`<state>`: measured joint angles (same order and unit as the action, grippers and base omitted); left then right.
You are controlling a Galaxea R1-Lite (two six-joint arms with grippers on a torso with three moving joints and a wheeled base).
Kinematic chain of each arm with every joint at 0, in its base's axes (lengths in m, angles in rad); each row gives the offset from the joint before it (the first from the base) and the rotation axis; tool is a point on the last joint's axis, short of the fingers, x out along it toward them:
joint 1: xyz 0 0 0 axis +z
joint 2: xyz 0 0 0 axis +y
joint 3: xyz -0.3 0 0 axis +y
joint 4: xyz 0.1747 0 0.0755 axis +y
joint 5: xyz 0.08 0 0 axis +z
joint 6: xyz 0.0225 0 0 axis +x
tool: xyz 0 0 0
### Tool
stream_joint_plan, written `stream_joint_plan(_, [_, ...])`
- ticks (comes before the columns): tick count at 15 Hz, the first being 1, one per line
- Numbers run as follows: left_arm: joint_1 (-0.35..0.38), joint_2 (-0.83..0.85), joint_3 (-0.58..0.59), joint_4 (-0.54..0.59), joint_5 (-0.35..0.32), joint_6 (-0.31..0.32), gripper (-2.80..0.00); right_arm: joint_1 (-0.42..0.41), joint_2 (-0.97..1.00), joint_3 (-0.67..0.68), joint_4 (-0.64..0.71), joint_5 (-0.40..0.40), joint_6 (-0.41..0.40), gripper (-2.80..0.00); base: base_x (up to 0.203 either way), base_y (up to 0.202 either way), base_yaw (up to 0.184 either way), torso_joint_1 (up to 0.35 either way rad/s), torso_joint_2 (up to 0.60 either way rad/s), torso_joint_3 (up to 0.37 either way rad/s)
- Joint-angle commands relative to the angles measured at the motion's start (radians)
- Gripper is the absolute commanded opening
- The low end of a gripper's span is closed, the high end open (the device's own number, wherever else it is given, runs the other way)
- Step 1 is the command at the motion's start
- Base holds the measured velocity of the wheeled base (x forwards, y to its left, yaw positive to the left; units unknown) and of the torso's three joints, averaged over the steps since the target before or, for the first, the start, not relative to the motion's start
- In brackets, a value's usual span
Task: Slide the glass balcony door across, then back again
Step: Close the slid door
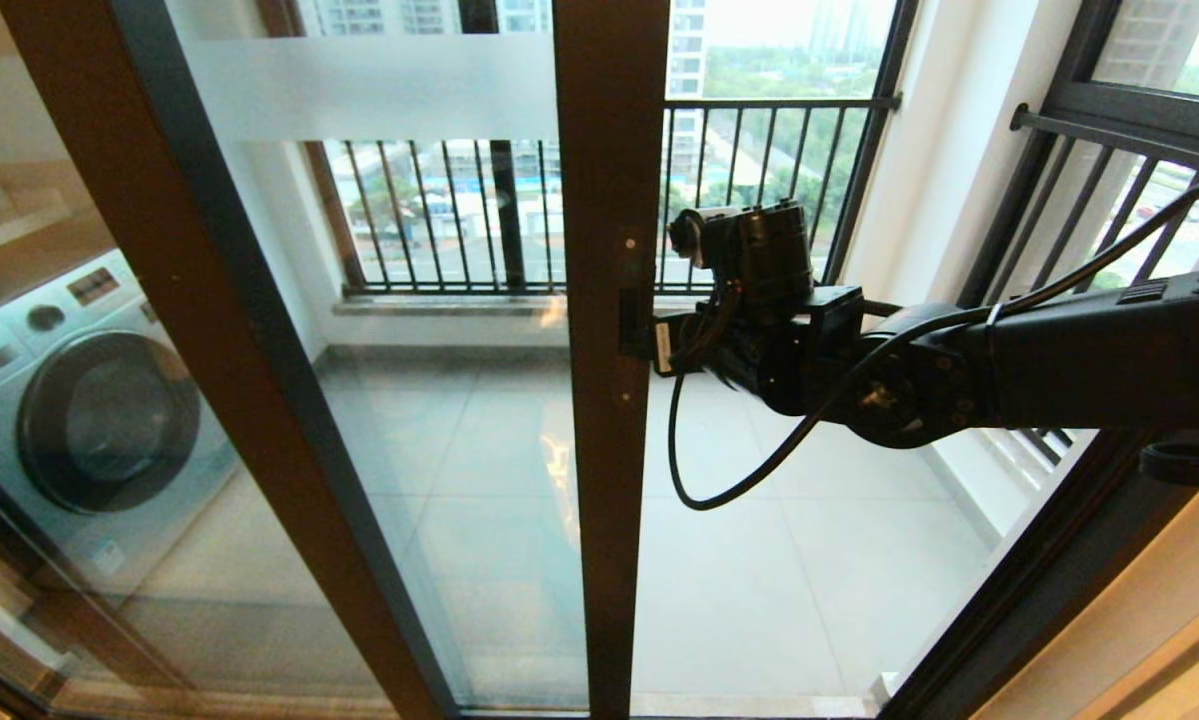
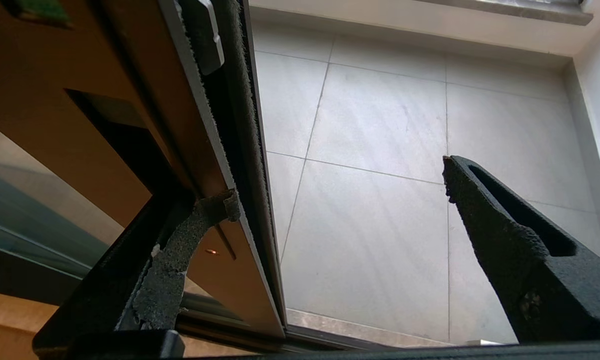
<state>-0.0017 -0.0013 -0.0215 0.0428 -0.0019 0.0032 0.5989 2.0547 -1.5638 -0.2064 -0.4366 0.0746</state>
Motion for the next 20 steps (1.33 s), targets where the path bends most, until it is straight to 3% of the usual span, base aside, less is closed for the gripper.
stream_joint_plan(1, [0.000,0.000,0.000,0.000,0.000,0.000,-2.80,-0.008,0.001,0.002,-0.001,-0.005,-0.007,0.00,0.000,0.000,0.000,0.000,0.00,0.000])
stream_joint_plan(20, [0.000,0.000,0.000,0.000,0.000,0.000,-2.80,-0.045,-0.056,0.041,0.001,-0.005,-0.048,0.00,0.000,0.000,0.000,0.000,0.00,0.000])
